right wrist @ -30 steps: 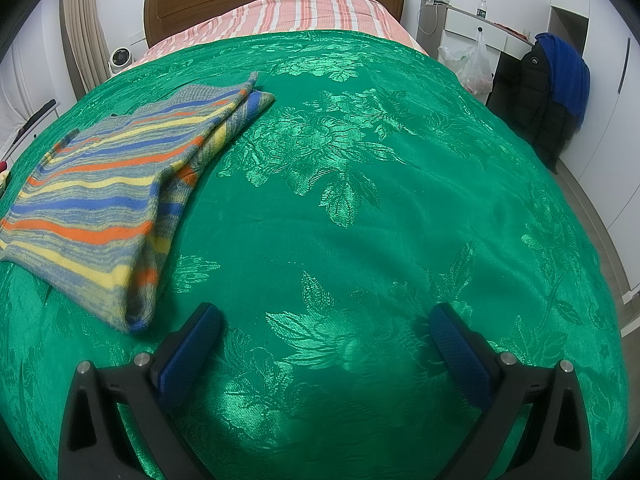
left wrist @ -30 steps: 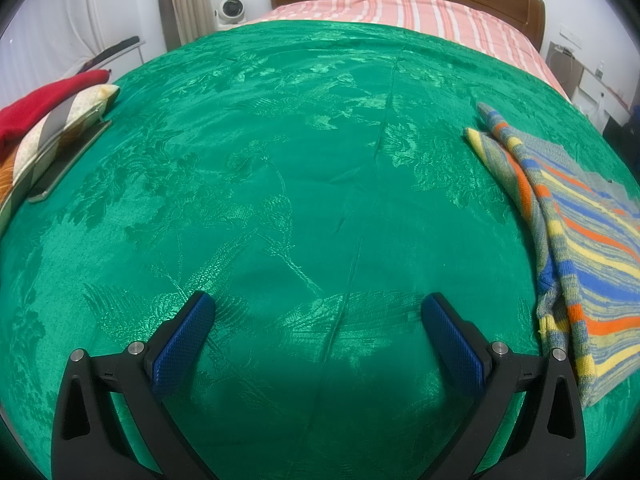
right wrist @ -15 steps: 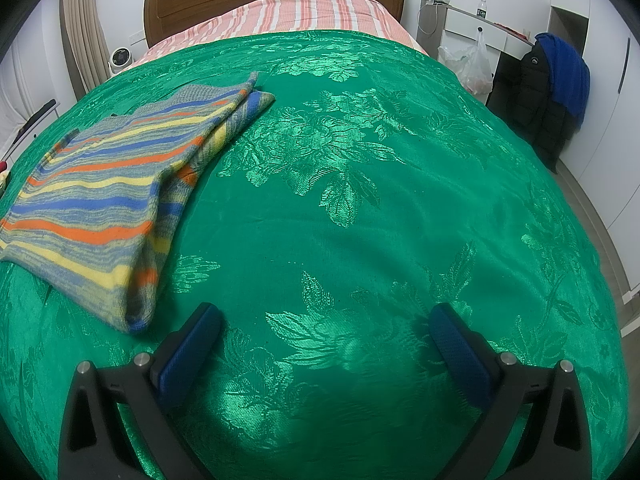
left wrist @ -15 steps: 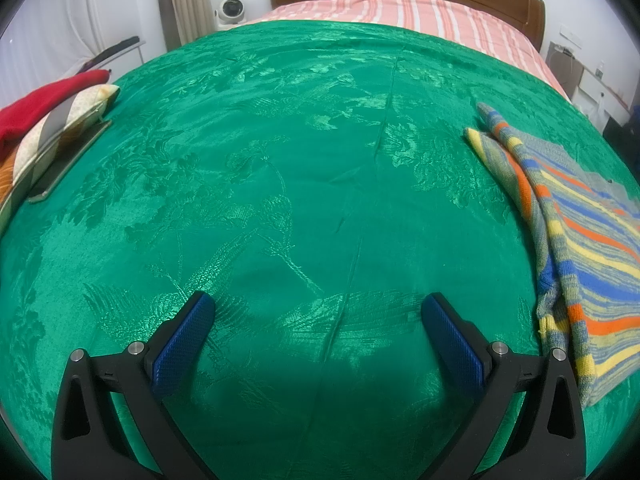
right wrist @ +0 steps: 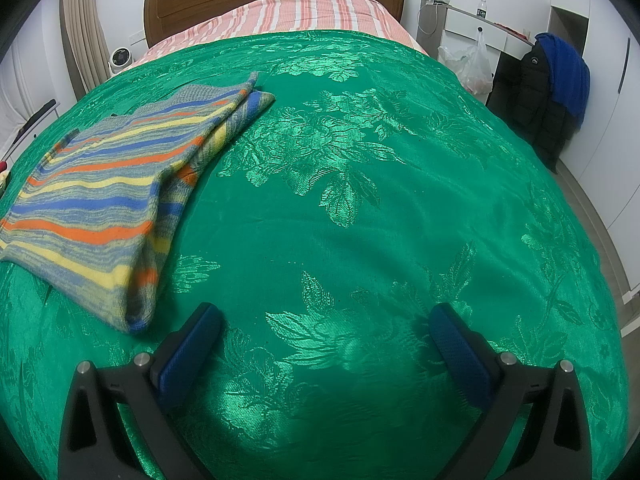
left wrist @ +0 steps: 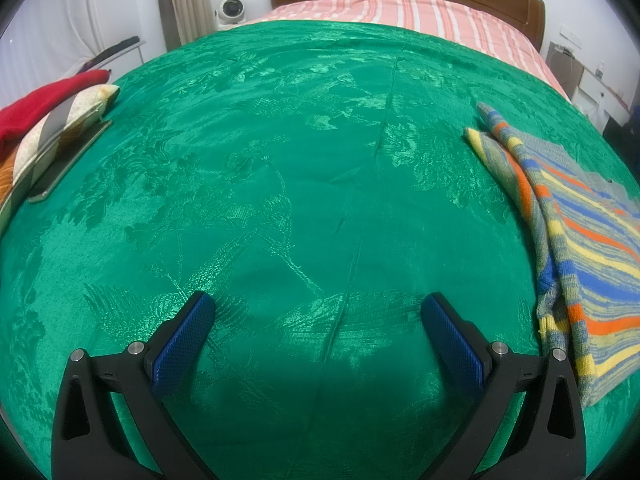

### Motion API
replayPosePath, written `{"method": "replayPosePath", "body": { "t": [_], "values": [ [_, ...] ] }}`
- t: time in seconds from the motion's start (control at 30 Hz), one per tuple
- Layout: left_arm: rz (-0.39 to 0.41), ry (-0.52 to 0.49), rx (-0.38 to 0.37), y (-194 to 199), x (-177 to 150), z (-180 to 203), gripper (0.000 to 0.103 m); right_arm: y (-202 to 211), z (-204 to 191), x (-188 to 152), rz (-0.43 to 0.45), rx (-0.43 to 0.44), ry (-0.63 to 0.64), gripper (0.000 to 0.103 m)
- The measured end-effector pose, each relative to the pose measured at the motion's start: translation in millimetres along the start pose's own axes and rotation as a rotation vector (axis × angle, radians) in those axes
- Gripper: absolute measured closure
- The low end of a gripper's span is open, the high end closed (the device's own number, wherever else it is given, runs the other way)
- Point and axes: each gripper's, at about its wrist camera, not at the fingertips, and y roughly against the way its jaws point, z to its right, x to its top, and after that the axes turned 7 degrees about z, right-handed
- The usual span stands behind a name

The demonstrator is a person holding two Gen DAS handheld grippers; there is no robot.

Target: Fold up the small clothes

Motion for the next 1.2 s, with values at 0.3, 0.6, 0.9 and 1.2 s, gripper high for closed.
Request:
{"method": "replayPosePath", "body": {
  "t": [0.3,0.6,0.9,1.2],
  "values": [
    [0.000,0.000,0.000,-0.1,-0.1,0.0,0.000,0.1,0.1,0.0,0.000,0.000,0.000,0.000],
    [0.000,-0.004,0.003,0.4,1.3,0.4,0.000,0.2,0.2,0.1,0.000,0.000,0.000,0.000],
    [0.001,-0.005,0.004,0.3,1.5,0.5,0.000,0.0,0.1,0.4,0.001,0.000,0.001,0.000],
    [-0.060,0.003,-0.018,11.0,-2.6,1.0,0.000,-1.4,1.2,0.5,-0.001,0.005,-0.001,0.000]
  ]
}}
